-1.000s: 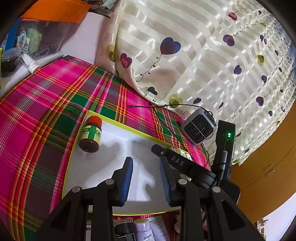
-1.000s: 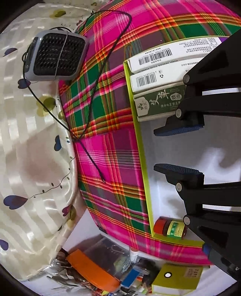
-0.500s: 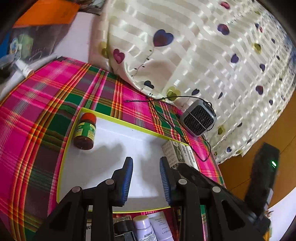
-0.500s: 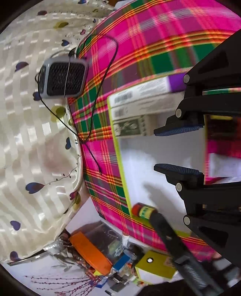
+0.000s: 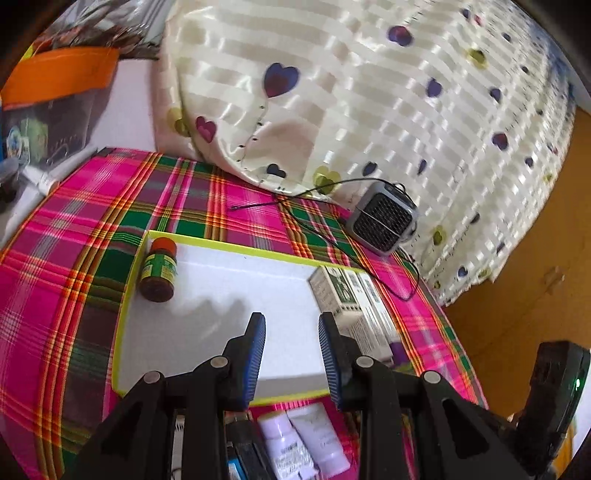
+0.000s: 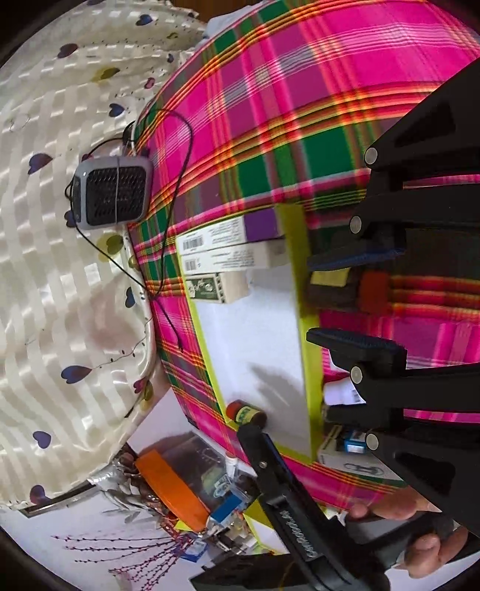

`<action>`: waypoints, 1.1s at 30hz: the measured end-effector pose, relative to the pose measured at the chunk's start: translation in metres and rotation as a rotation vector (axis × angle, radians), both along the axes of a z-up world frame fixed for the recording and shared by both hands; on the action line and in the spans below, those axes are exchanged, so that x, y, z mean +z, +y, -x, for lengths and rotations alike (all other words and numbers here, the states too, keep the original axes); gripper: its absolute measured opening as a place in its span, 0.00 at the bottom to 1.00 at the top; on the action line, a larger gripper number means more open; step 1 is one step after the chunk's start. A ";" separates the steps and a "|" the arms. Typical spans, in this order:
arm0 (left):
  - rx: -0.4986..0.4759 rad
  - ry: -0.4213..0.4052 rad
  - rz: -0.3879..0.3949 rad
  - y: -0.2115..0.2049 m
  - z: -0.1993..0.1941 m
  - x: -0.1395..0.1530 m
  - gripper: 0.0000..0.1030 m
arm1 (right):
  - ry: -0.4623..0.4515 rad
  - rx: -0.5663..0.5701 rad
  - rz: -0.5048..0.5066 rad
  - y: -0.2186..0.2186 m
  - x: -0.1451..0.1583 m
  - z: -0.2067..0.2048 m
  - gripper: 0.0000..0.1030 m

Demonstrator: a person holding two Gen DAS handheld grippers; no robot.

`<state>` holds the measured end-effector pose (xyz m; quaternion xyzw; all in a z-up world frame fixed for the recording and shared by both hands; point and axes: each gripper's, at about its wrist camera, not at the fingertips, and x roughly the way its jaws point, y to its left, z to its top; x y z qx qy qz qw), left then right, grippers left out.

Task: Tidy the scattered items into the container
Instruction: 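Grasp the dark red-based jar with the right tool while the left tool grasps the white keychain box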

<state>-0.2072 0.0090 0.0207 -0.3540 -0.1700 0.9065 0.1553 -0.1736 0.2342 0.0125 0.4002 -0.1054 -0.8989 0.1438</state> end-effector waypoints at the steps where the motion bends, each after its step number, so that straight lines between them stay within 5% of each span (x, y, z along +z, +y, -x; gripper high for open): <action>1: -0.006 0.006 0.010 0.001 -0.005 0.000 0.29 | 0.000 0.003 0.006 0.002 -0.001 -0.003 0.33; 11: 0.030 0.038 0.032 -0.024 -0.055 0.000 0.29 | 0.015 0.024 0.053 0.009 -0.008 -0.023 0.40; 33: 0.122 -0.061 0.095 -0.047 -0.094 -0.027 0.29 | 0.002 0.048 0.062 0.011 -0.014 -0.039 0.41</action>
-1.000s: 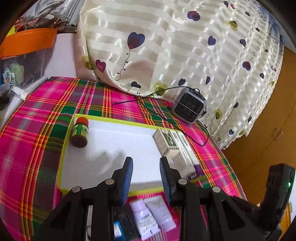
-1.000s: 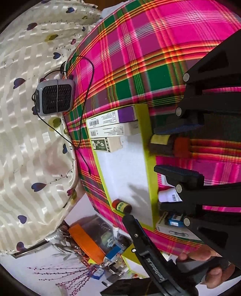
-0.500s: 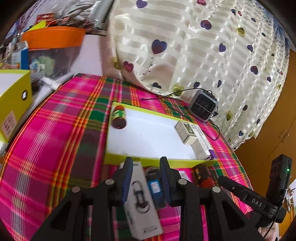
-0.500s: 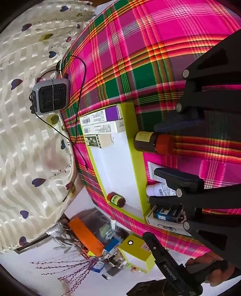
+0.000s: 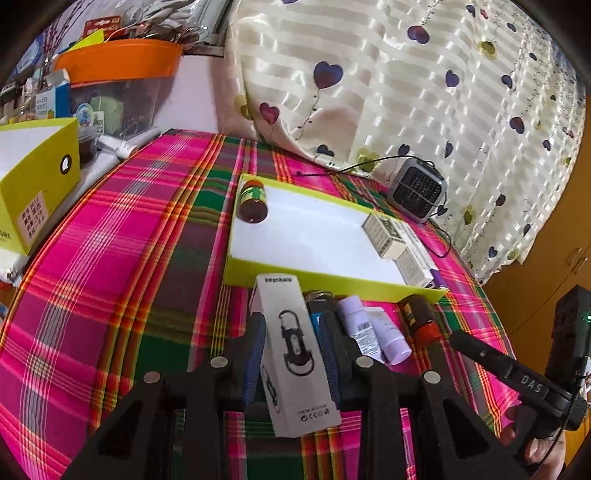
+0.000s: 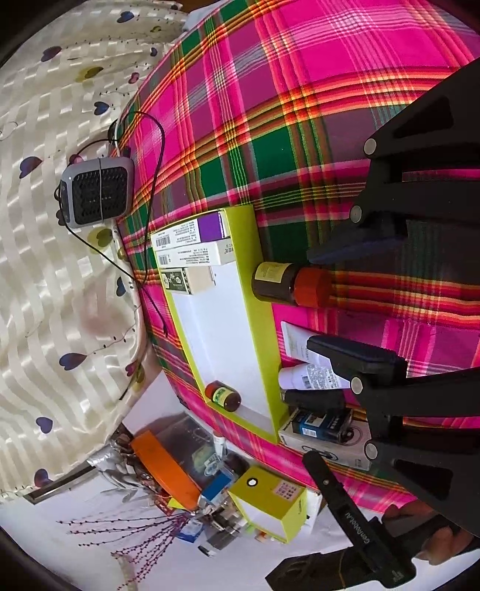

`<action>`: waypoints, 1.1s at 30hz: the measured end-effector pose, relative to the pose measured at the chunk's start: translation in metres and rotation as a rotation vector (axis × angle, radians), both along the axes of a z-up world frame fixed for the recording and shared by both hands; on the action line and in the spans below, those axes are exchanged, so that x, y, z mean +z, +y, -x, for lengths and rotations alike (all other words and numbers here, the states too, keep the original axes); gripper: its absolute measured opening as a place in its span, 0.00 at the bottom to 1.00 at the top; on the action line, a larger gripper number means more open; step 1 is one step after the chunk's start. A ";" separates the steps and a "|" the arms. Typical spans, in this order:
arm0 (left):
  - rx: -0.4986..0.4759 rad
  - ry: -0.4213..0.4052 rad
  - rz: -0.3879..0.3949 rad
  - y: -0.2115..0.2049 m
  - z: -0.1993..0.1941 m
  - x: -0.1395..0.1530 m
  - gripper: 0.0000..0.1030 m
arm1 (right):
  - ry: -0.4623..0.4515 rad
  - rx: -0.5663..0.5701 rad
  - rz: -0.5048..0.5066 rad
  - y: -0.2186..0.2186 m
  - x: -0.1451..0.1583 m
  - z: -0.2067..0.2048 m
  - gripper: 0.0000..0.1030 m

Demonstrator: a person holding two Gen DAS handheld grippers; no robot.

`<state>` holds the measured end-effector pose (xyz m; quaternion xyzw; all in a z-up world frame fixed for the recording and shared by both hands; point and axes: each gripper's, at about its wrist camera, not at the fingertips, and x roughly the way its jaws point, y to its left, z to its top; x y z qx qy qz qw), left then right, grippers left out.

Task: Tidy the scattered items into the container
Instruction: 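Grasp the dark red-based jar with the right tool while the left tool grasps the white keychain box, then lift the keychain box with the left tool while the right tool lifts the jar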

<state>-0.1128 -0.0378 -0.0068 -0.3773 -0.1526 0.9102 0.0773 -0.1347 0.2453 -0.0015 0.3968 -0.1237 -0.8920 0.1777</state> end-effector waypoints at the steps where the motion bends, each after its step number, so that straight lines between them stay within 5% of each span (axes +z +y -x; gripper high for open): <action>1: 0.001 -0.003 -0.003 0.000 0.000 -0.001 0.29 | 0.000 -0.001 -0.001 0.000 0.000 0.000 0.41; 33: -0.008 -0.046 -0.025 0.002 -0.006 -0.007 0.30 | -0.007 -0.012 -0.008 -0.007 -0.005 0.005 0.41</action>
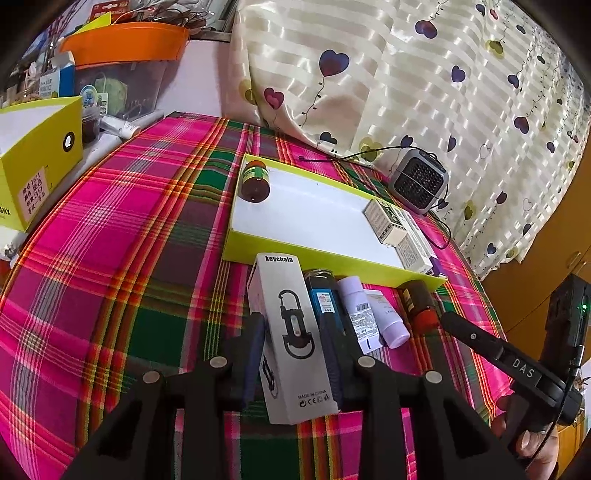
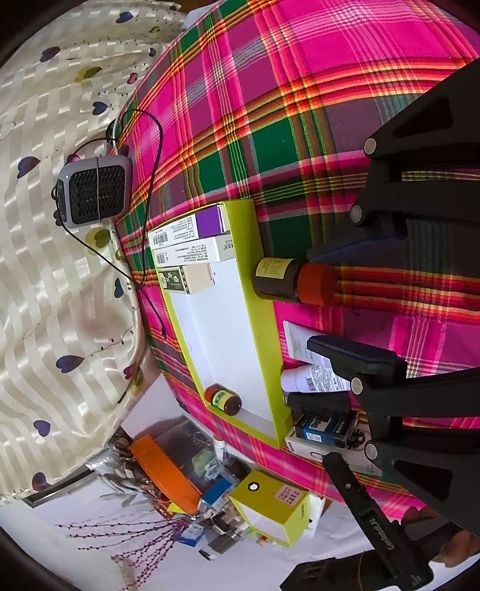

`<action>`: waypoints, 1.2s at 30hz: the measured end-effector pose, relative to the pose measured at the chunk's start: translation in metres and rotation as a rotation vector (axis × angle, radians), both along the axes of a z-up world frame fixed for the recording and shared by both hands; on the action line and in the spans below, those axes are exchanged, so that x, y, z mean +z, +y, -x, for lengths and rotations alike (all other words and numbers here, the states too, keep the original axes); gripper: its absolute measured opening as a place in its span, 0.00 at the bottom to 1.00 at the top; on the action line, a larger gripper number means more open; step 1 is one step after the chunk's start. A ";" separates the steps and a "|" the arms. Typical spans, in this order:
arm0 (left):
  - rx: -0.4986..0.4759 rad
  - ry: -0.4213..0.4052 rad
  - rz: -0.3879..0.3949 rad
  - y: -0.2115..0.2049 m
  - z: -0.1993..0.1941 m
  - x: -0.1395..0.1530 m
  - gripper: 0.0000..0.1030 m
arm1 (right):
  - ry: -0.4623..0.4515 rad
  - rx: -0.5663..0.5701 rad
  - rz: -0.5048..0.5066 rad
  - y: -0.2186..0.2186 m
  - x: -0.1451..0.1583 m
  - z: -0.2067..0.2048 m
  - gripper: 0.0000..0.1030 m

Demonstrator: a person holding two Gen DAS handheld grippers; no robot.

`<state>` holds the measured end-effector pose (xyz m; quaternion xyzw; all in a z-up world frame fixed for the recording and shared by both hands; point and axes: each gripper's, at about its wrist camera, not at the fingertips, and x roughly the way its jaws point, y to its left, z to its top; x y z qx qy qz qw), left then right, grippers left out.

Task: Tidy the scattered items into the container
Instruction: 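Lift the keychain box with the left tool while the right tool lifts the jar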

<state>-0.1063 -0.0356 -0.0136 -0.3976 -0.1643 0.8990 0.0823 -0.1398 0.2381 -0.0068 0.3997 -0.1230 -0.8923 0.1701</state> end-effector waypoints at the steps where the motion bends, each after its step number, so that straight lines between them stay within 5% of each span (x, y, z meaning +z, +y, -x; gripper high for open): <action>1: -0.004 -0.002 0.006 0.001 0.000 0.000 0.31 | 0.000 -0.001 -0.002 0.000 0.000 0.000 0.41; 36: 0.004 -0.028 -0.019 -0.007 -0.007 -0.004 0.35 | -0.010 -0.025 -0.026 0.000 -0.010 0.012 0.41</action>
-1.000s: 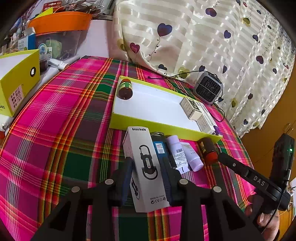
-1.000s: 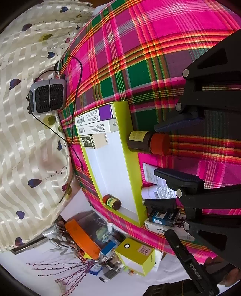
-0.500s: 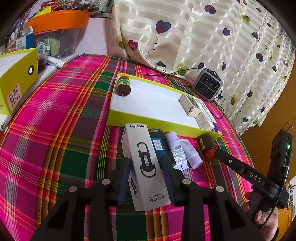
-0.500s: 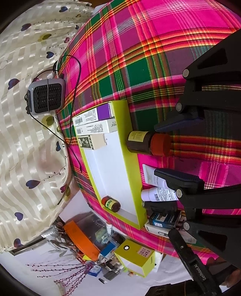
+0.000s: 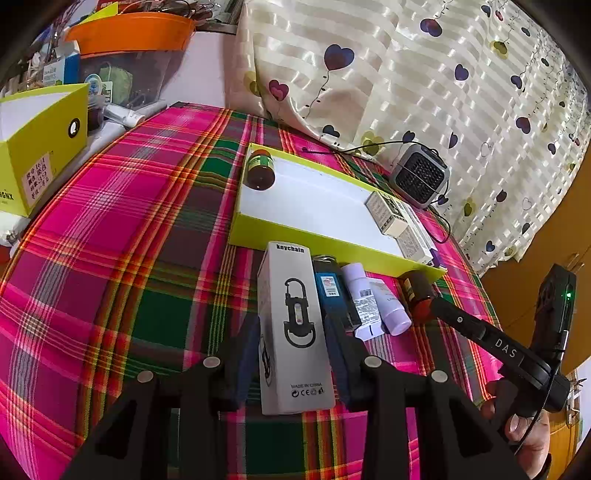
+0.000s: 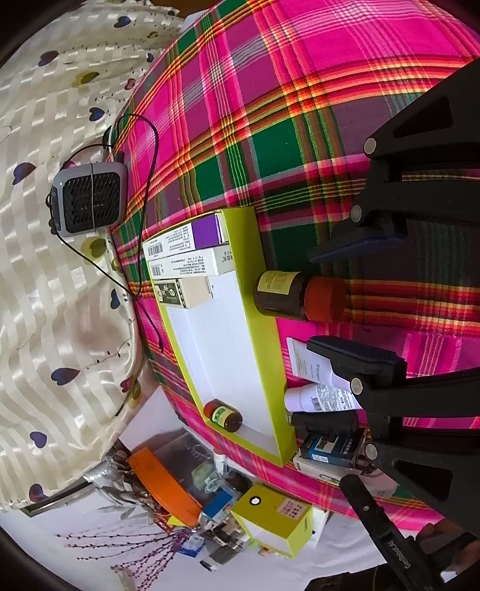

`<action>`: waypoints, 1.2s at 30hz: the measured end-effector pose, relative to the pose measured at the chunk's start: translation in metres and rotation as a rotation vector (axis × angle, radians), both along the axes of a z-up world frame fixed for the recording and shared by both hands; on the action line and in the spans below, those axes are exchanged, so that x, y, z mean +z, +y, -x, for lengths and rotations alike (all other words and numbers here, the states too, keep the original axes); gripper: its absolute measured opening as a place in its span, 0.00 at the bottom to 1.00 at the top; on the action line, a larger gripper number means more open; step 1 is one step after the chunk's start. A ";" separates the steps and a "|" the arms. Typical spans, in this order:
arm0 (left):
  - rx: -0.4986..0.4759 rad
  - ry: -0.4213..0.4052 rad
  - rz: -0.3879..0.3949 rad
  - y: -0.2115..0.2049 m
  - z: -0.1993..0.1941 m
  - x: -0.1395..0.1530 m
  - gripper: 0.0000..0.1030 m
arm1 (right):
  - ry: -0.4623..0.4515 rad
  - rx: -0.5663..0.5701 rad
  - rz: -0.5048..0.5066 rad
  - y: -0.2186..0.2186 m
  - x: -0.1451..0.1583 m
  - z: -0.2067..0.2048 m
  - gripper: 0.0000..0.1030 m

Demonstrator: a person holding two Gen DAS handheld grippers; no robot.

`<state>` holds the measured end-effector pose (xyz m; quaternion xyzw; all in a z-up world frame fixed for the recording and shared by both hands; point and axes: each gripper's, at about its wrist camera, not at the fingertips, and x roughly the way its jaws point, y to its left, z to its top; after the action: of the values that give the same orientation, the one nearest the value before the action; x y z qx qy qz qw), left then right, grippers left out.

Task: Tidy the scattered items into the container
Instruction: 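Lift the keychain box with the left tool while the right tool lifts the jar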

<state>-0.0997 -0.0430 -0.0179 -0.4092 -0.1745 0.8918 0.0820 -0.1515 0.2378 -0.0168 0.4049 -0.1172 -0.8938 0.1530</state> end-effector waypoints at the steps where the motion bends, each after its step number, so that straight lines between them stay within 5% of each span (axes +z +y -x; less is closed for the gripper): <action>1: 0.004 0.002 0.004 0.000 0.000 0.001 0.35 | 0.000 -0.001 -0.003 0.000 0.000 0.001 0.41; 22: -0.002 0.004 0.146 0.011 0.009 -0.007 0.29 | -0.028 0.017 -0.077 -0.014 -0.010 0.029 0.41; 26: 0.001 0.012 0.163 0.011 0.009 -0.006 0.29 | -0.043 0.010 -0.066 -0.011 -0.011 0.028 0.33; 36: 0.008 0.026 0.192 0.015 0.005 -0.001 0.29 | -0.044 0.011 -0.043 -0.006 -0.010 0.018 0.33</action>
<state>-0.1044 -0.0282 -0.0192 -0.4027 -0.0889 0.9101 0.0412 -0.1692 0.2321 -0.0269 0.4284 -0.0992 -0.8860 0.1468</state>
